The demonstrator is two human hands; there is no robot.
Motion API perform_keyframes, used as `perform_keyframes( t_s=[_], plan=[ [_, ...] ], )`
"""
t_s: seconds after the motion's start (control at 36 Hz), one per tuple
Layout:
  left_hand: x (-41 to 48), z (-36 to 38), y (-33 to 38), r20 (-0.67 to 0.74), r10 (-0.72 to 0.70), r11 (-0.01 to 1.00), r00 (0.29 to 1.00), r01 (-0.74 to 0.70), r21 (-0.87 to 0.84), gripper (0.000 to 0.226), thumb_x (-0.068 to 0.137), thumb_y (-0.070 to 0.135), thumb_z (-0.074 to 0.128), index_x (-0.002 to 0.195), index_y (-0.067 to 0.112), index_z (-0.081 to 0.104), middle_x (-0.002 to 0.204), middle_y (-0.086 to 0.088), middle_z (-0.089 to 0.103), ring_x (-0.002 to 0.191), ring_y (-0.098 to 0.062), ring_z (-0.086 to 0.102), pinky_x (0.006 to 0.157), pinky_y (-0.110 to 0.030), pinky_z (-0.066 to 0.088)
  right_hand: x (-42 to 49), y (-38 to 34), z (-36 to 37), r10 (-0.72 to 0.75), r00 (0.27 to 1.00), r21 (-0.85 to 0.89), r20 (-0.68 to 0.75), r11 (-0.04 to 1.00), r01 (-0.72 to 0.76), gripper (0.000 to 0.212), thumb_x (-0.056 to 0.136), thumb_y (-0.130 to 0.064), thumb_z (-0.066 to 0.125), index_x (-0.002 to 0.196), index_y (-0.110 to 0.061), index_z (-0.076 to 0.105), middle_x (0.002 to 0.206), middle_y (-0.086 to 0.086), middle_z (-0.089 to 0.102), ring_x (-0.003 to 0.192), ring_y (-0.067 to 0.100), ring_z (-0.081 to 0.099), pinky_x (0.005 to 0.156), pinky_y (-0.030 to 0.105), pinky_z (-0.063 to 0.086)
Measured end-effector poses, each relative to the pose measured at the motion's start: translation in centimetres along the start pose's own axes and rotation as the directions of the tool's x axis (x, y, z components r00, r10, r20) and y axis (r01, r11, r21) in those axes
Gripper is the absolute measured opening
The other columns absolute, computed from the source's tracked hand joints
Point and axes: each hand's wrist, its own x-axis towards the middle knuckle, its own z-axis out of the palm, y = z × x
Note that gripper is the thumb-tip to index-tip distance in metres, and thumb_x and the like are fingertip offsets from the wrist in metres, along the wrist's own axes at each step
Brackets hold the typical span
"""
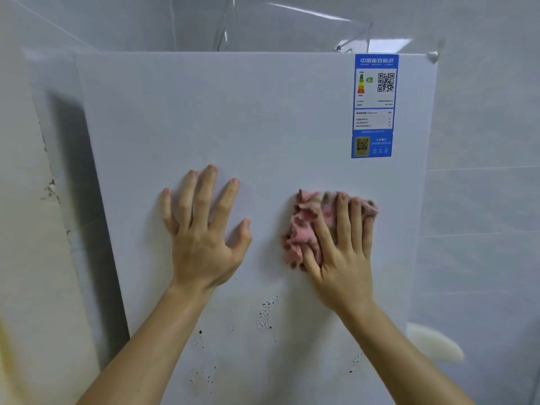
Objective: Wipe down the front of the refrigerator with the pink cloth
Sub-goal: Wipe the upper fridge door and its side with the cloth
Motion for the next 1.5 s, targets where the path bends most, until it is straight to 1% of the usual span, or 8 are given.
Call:
perform_keyframes(
  t_s=[0.17,0.39,0.69,0.86,1.06,1.31,1.39,1.5],
  plan=[
    [0.2,0.4,1.4,-0.014,-0.003,1.0,1.0,0.003,-0.014,0.055,0.095,0.035,0.063,0.146,0.014,0.062,0.161,-0.015,0.046,0.15,-0.036,0.039,0.122,-0.068,0.022,1.7,1.0,-0.8,-0.059,0.998,-0.001,0.025,0.998,0.059,0.063,0.108,-0.056,0.034,0.164,-0.028,0.024,0.171,0.02,0.018,0.161,0.037,0.011,0.13,0.057,0.01],
    [0.7,0.9,3.2,-0.009,0.036,0.997,0.999,-0.036,-0.066,0.052,0.091,0.024,0.063,0.142,0.011,0.064,0.159,-0.015,0.048,0.149,-0.034,0.04,0.124,-0.061,0.025,10.7,2.7,-1.3,0.131,0.987,-0.02,-0.091,0.991,-0.134,0.065,0.11,-0.055,0.029,0.163,-0.019,0.032,0.169,0.028,0.017,0.158,0.046,0.012,0.129,0.054,0.0],
    [0.6,1.2,3.6,-0.027,0.023,1.0,0.999,-0.024,-0.017,0.056,0.095,0.04,0.063,0.144,0.012,0.063,0.16,-0.014,0.048,0.148,-0.035,0.042,0.121,-0.064,0.029,-3.3,5.5,-1.1,0.074,0.996,-0.011,0.055,0.997,-0.073,0.059,0.109,-0.042,0.037,0.163,-0.021,0.027,0.17,0.024,0.016,0.161,0.04,0.005,0.127,0.065,0.01],
    [0.6,1.3,3.5,-0.029,0.027,0.999,0.999,-0.028,-0.02,0.057,0.095,0.04,0.064,0.144,0.012,0.063,0.159,-0.015,0.048,0.148,-0.035,0.042,0.12,-0.064,0.03,0.5,6.6,-1.9,0.011,0.999,0.008,0.037,1.0,-0.011,0.061,0.11,-0.046,0.03,0.167,-0.031,0.013,0.171,0.023,0.014,0.16,0.042,0.008,0.128,0.063,0.008],
    [0.5,1.6,3.6,-0.036,0.025,1.0,0.999,-0.025,-0.01,0.056,0.095,0.04,0.06,0.144,0.011,0.062,0.159,-0.015,0.048,0.149,-0.035,0.04,0.123,-0.062,0.027,8.1,7.3,-2.5,0.139,0.989,0.008,-0.056,0.99,-0.139,0.06,0.112,-0.048,0.026,0.164,-0.019,0.031,0.17,0.027,0.015,0.158,0.047,0.01,0.129,0.059,0.0],
    [0.5,1.6,3.9,-0.018,-0.001,0.999,1.0,0.001,-0.032,0.056,0.095,0.036,0.061,0.144,0.008,0.061,0.159,-0.017,0.047,0.15,-0.036,0.038,0.123,-0.065,0.024,-3.8,7.3,-1.4,0.209,0.977,0.028,0.03,0.977,-0.21,0.059,0.113,-0.041,0.026,0.162,-0.009,0.033,0.17,0.027,0.013,0.159,0.045,0.005,0.127,0.065,0.004],
    [0.5,1.6,4.1,-0.017,-0.011,0.999,1.0,0.01,-0.047,0.056,0.095,0.035,0.061,0.145,0.008,0.059,0.16,-0.017,0.046,0.15,-0.037,0.037,0.124,-0.064,0.021,-5.7,7.0,-1.5,0.182,0.982,0.049,0.046,0.982,-0.184,0.059,0.113,-0.041,0.025,0.166,-0.018,0.019,0.169,0.027,0.015,0.159,0.043,0.005,0.127,0.065,0.003],
    [0.5,1.5,4.0,-0.006,-0.007,0.998,1.0,0.006,-0.057,0.057,0.095,0.035,0.061,0.146,0.009,0.058,0.161,-0.017,0.045,0.151,-0.037,0.036,0.125,-0.063,0.02,-4.3,7.3,-1.8,0.168,0.985,0.042,0.044,0.985,-0.17,0.056,0.112,-0.04,0.026,0.165,-0.022,0.022,0.169,0.028,0.018,0.157,0.051,0.011,0.125,0.07,0.009]
  ],
)
